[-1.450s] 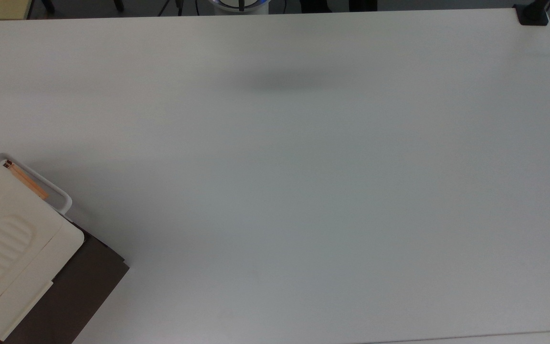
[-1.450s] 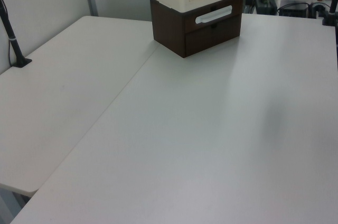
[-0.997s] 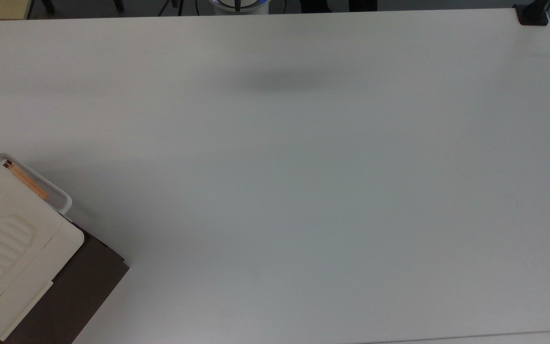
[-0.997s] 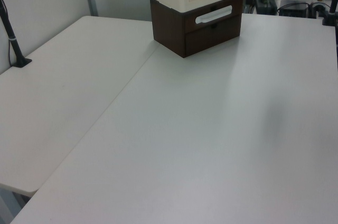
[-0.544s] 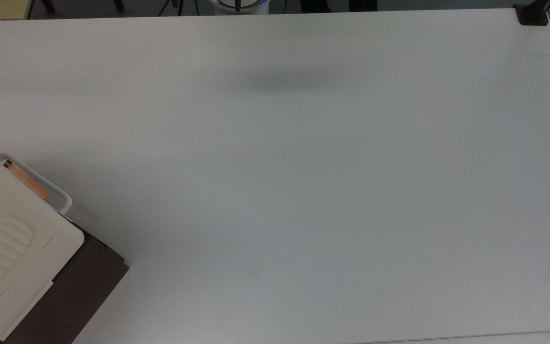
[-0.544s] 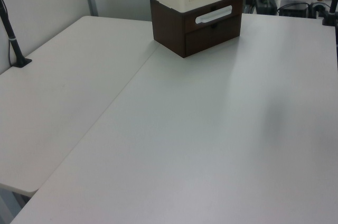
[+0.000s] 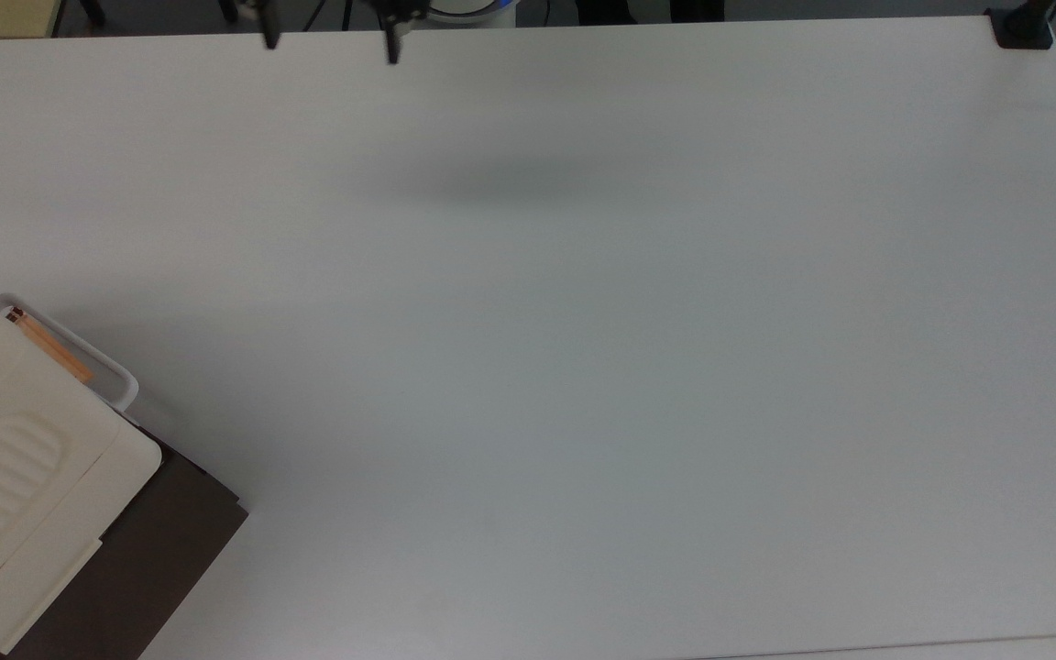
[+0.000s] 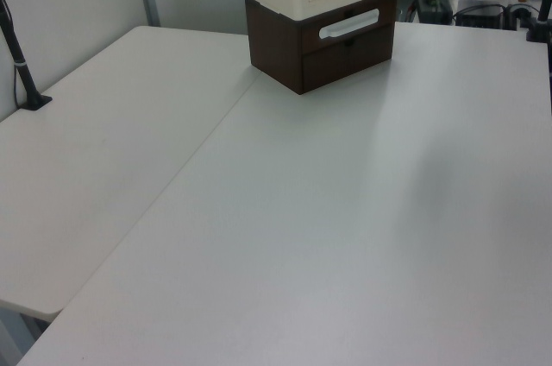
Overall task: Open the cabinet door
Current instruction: 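Move the open gripper toward the orange edge of the cream cabinet door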
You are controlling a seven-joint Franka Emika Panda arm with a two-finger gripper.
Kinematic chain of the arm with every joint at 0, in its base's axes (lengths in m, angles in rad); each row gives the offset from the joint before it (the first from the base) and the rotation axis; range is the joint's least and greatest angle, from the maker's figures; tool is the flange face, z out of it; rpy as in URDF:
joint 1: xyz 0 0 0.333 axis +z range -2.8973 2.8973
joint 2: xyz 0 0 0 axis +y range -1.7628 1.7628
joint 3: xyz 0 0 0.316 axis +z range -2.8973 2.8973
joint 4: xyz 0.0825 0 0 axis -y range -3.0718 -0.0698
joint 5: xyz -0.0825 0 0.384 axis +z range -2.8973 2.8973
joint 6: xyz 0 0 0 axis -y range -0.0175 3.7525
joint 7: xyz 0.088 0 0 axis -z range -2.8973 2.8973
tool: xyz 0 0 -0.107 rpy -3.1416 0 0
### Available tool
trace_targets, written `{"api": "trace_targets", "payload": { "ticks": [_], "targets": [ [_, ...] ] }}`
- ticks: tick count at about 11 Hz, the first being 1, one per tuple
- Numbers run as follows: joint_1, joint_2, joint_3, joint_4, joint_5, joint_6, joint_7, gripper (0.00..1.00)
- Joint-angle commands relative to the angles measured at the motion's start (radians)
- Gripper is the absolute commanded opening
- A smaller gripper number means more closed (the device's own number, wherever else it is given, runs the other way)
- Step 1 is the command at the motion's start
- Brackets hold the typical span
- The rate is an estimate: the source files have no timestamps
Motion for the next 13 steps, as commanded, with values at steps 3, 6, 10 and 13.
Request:
{"api": "trace_targets", "payload": {
  "ticks": [3,6,10,13],
  "targets": [
    [-0.025,0.179,-0.090,0.163,-0.045,0.229,0.115,1.00],
    [-0.023,0.221,-0.141,0.173,-0.099,0.436,0.228,1.00],
    [-0.014,0.302,-0.141,0.173,-0.270,0.662,0.414,1.00],
    [0.001,0.330,-0.139,0.173,-0.333,0.761,0.473,1.00]
  ]
}}
